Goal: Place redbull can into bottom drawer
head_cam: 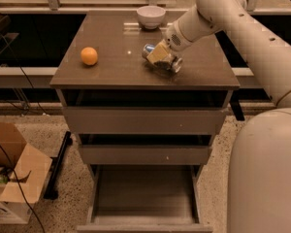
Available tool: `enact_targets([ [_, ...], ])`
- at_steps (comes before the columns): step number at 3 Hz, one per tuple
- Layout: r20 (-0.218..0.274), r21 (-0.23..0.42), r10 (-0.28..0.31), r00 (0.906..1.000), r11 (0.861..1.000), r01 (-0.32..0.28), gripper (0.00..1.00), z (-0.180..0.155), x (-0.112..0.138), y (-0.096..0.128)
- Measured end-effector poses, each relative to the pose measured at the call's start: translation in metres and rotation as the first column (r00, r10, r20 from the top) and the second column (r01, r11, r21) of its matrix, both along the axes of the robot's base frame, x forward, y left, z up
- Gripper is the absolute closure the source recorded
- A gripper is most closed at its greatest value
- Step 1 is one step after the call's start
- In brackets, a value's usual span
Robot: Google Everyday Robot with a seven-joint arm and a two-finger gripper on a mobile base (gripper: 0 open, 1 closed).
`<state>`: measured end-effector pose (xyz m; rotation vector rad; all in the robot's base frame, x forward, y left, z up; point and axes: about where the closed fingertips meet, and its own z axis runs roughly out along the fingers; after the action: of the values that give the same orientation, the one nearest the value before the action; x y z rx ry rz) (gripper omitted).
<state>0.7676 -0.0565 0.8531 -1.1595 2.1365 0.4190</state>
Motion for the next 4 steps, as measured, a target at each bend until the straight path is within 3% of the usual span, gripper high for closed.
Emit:
enact_targets([
  [1, 0.032, -0.019, 0.044, 0.9985, 0.999, -0.043, 1.0, 0.012, -0.025, -0.004],
  [2, 0.08, -0.049, 0.098, 0.9919, 0.994, -0.095, 1.0, 0.035, -0.072, -0.011],
  [3, 0.112, -0.107, 0.177, 0.9779, 0.98, -0.165, 1.0, 0.067, -0.153, -0.015],
  [4, 0.106, -0.103, 0.196, 0.9748, 0.977, -0.186, 1.0, 0.061, -0.203, -0.013],
])
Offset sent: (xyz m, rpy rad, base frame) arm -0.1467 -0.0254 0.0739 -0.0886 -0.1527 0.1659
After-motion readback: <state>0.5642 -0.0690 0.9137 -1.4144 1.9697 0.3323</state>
